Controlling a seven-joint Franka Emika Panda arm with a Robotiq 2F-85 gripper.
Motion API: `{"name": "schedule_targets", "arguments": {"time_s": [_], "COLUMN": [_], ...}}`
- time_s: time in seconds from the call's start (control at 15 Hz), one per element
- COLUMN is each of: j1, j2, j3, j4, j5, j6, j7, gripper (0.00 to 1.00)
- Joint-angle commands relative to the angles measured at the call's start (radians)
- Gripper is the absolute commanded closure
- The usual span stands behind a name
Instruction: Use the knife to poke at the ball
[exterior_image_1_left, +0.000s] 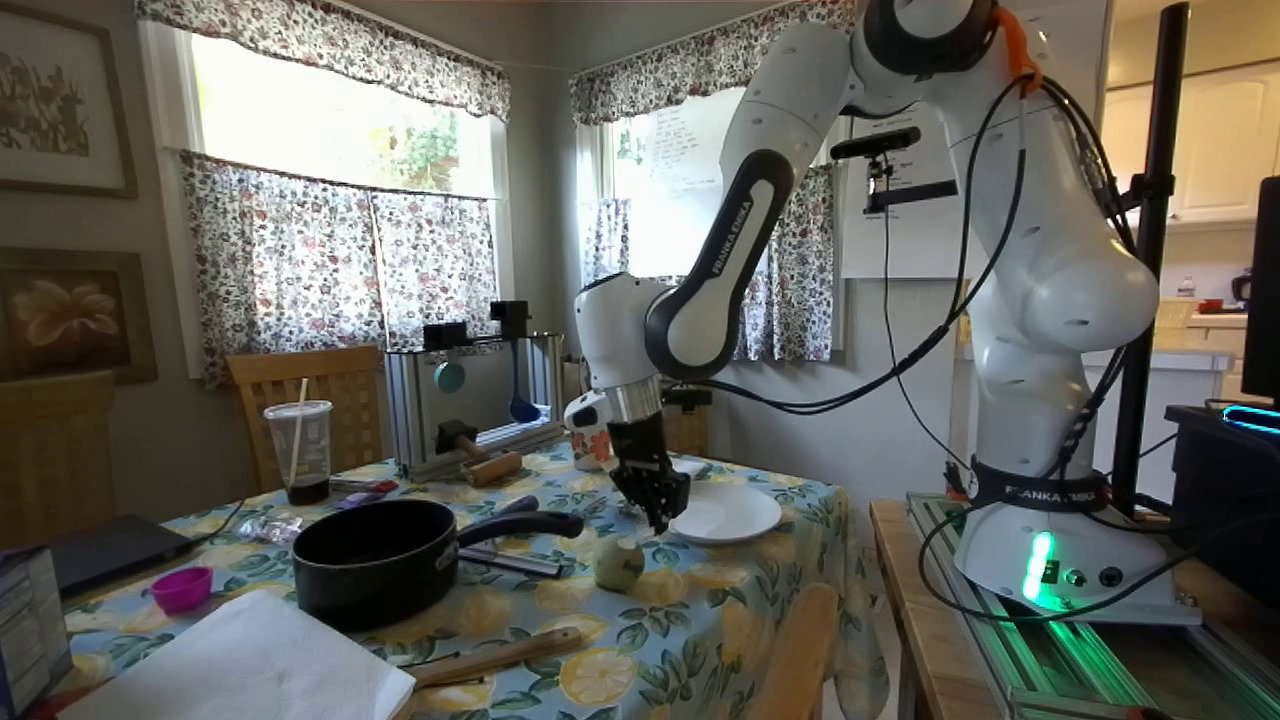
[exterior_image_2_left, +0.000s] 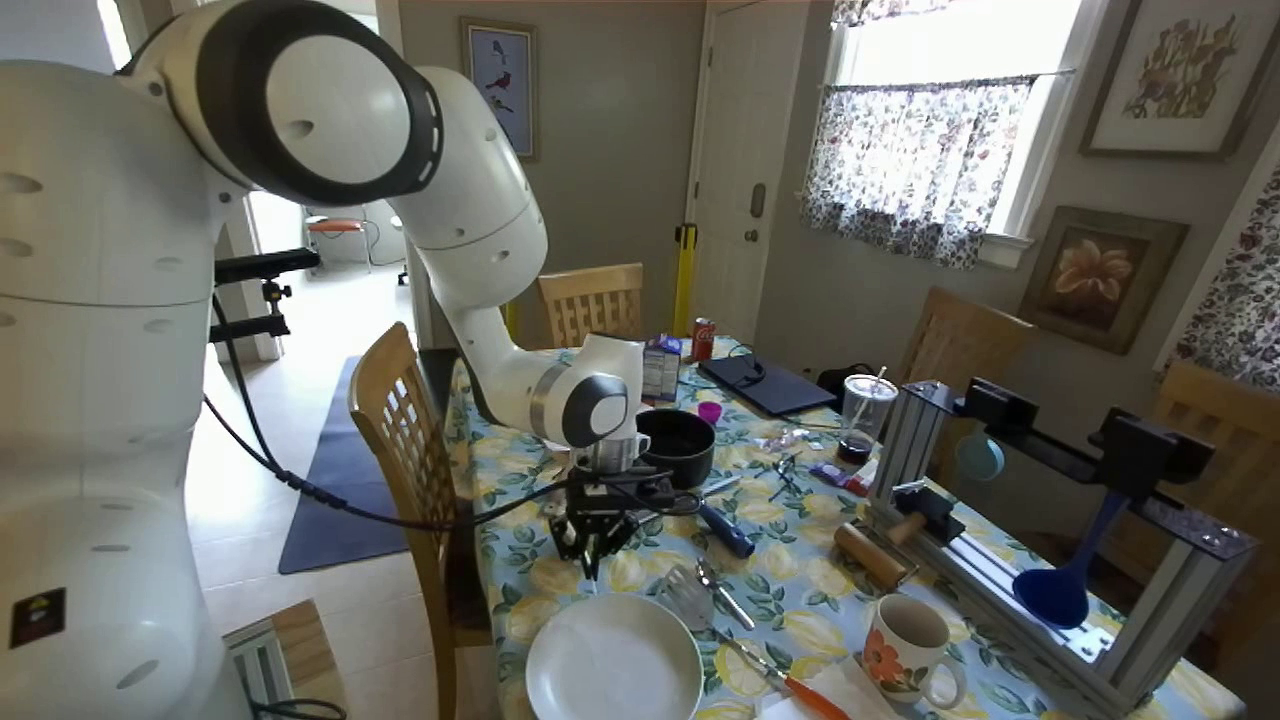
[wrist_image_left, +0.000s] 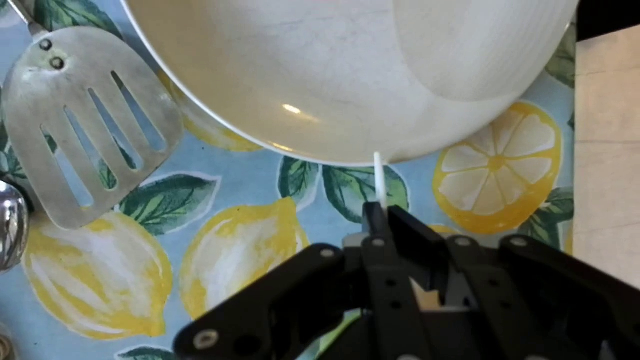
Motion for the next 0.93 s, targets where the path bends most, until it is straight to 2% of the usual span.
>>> {"name": "schedule_targets", "arguments": {"time_s": [0.0, 0.53, 0.87], "j1": [0.009, 0.0, -0.004], "j2": [-0.027, -0.084, -0.108], "j3": [-0.016, -0.032, -0.037], "j4": [-0.019, -0.043, -0.049], "j5": [-0.059, -0.085, -0.078], "j6": [-0.024, -0.052, -0.159], "j7": [0.052, 0.066, 0.048], "gripper": [0.98, 0.98, 0.98]}}
